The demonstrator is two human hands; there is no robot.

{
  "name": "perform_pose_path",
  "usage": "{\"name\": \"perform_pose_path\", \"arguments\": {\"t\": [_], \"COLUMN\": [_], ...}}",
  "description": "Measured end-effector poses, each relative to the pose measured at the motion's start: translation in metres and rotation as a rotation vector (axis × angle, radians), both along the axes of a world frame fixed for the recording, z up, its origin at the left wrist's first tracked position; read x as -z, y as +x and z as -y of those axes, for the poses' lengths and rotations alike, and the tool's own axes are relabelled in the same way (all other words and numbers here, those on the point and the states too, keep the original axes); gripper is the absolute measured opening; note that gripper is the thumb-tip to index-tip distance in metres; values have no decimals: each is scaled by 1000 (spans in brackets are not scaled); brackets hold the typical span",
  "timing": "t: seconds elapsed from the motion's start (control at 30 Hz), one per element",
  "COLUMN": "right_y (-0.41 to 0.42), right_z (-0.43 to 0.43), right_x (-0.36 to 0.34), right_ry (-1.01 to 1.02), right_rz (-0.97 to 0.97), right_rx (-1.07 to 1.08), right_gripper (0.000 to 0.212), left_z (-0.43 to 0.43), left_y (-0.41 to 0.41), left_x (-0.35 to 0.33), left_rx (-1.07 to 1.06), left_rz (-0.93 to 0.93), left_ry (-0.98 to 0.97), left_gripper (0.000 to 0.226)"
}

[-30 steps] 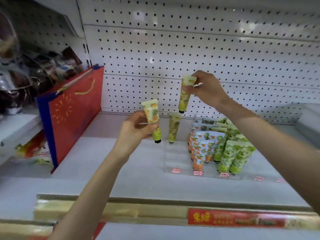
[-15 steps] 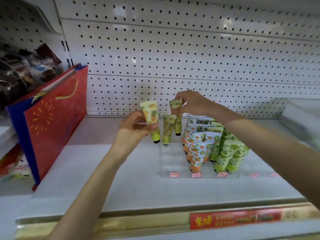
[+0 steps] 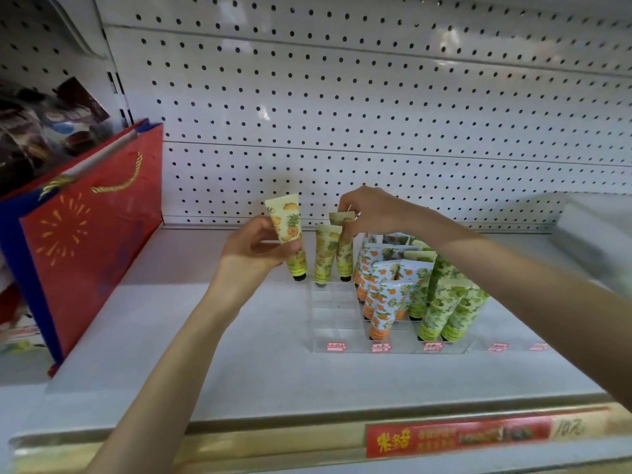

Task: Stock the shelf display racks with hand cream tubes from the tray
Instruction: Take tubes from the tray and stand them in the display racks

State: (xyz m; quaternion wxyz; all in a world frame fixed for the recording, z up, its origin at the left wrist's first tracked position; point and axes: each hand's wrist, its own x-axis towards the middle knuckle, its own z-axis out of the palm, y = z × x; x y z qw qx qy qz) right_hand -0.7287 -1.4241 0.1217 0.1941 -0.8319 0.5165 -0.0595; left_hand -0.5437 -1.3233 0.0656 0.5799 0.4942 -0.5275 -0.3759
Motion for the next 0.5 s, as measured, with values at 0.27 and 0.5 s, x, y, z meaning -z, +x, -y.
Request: {"name": "perform_pose_path", "arguments": {"t": [0.27,0.5], "right_y": [-3,-4], "right_z": [-3,-3], "right_x": [-1,-3], "right_ry": [-1,19], "right_rz": [-33,-15], "right_rx": [-59,-49], "right_gripper": [27,27], "left_z": [0,-3], "left_y": [-5,-4], "left_x": [5,10], "left_rx": [10,12], "left_rz": [8,54], "left_ry": [-3,-19], "left_gripper": [21,22]}}
